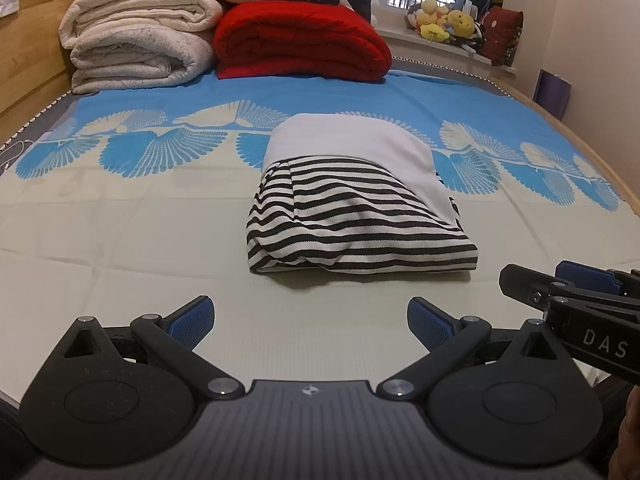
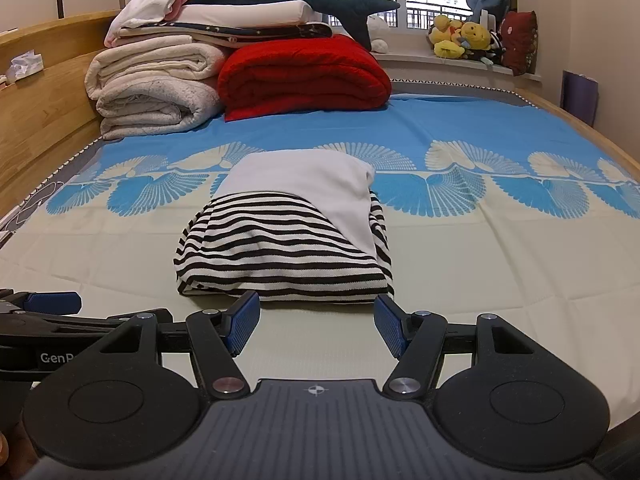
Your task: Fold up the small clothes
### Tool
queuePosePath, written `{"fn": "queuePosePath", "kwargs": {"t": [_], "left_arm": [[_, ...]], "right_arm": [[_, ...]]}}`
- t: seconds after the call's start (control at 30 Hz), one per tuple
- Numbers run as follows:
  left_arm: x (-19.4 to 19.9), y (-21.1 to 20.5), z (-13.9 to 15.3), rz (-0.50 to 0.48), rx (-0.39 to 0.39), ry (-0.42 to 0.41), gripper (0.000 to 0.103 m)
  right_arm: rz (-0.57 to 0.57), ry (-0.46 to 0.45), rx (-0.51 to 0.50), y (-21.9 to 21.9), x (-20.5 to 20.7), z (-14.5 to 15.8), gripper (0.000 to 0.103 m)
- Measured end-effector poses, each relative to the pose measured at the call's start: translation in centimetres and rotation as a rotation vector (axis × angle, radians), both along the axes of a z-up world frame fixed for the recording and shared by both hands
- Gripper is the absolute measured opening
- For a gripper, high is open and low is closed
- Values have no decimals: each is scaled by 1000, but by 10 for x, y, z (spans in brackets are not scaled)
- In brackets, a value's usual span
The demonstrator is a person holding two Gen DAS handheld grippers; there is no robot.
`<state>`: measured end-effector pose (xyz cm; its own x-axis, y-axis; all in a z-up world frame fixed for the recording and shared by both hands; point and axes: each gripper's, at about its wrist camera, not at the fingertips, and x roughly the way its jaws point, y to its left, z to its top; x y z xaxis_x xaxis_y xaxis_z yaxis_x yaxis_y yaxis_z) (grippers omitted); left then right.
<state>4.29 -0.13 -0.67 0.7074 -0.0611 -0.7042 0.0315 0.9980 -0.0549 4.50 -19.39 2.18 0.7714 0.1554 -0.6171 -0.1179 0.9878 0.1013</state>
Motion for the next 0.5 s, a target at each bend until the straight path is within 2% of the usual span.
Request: {"fn": "queuePosePath", "kwargs": {"t": [0.5], "left_arm": [[0,0,-1,-3,-1,2,102]], "right_arm": [[0,-1,-4,1,0,-1,65]]}}
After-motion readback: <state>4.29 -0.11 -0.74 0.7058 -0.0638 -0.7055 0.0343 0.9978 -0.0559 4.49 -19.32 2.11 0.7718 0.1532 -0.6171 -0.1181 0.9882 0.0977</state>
